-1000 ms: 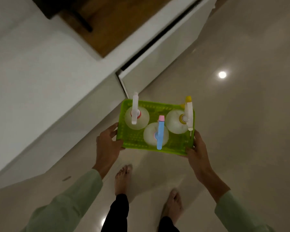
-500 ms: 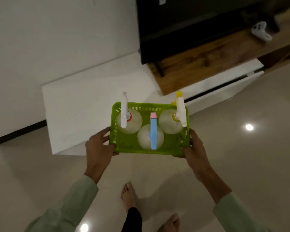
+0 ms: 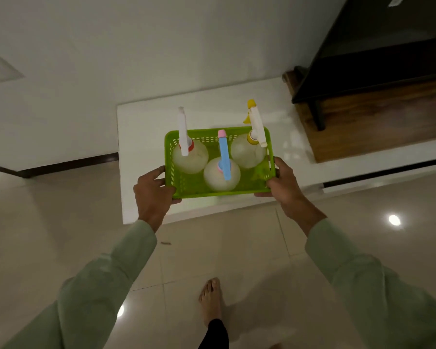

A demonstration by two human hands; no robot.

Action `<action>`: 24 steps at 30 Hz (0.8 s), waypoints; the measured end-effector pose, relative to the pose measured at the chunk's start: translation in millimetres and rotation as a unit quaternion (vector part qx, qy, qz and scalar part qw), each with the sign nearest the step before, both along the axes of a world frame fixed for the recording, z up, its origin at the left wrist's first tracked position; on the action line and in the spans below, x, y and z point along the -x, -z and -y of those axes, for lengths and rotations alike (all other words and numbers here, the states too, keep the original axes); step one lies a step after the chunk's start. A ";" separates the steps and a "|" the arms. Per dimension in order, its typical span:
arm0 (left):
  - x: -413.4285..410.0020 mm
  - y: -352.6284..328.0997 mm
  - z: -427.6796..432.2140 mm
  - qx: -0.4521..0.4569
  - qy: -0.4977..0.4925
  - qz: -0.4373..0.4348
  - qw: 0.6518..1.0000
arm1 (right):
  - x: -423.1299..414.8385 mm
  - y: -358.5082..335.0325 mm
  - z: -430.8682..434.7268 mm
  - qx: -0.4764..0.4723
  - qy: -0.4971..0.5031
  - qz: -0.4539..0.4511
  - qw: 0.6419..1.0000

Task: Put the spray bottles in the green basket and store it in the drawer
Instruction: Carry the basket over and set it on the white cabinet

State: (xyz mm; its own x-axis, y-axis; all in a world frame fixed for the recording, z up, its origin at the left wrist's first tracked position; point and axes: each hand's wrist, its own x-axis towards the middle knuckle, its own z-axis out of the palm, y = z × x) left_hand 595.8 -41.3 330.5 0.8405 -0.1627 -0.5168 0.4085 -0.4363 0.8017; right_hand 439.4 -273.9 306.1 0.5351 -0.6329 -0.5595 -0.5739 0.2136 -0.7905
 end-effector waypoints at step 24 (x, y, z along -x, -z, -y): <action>87.9 46.8 -41.1 -0.028 -0.020 0.044 0.998 | 63.6 62.8 -63.9 0.042 0.209 0.065 0.975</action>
State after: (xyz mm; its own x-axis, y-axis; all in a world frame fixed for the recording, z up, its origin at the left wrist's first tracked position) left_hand 507.9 -0.2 283.8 0.8880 -0.1008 -0.4487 0.3564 -0.4656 0.8100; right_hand 375.8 -210.1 243.3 0.2843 -0.8511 -0.4413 -0.3451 0.3387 -0.8754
